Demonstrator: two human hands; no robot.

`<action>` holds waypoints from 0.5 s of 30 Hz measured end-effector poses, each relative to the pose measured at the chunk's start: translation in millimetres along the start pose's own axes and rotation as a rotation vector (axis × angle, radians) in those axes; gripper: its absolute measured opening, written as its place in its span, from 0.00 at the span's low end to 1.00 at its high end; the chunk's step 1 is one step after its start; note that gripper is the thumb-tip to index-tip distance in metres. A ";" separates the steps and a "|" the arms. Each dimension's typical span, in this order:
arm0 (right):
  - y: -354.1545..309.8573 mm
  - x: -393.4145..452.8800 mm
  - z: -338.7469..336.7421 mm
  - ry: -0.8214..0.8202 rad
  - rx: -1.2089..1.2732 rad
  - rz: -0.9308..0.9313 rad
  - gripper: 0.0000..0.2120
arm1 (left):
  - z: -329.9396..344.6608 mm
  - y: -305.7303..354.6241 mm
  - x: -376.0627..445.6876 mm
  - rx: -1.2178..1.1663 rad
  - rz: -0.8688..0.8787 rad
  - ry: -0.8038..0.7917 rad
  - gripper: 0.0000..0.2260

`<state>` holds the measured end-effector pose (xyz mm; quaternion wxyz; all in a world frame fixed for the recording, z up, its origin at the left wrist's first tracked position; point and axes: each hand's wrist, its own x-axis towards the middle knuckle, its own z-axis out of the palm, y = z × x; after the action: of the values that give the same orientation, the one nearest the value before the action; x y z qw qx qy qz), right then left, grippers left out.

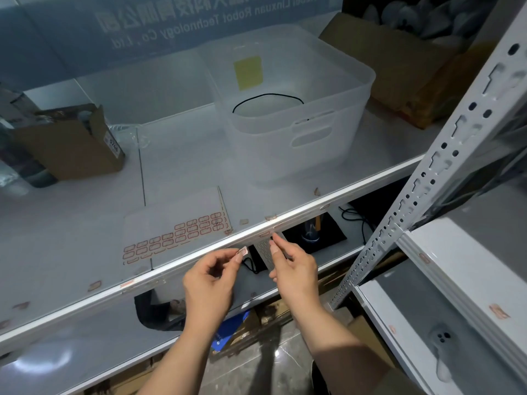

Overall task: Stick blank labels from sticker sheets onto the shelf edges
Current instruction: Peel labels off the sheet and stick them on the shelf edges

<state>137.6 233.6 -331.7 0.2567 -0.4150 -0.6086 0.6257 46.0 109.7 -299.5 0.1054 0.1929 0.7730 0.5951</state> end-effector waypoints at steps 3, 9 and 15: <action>-2.6 -4.7 4.2 0.036 -0.004 -0.037 0.14 | -0.8 1.0 0.7 0.006 -0.007 -0.005 0.06; -3.1 -11.4 15.8 0.139 -0.079 -0.134 0.14 | -7.2 -2.8 1.8 0.004 0.003 -0.027 0.06; -7.5 -16.2 25.3 0.181 -0.067 -0.148 0.14 | -12.0 -3.6 3.7 0.004 0.028 -0.047 0.06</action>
<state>123.6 207.3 -323.2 0.3420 -0.4321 -0.6325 0.5443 37.3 99.9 -299.5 0.1150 0.2179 0.7688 0.5901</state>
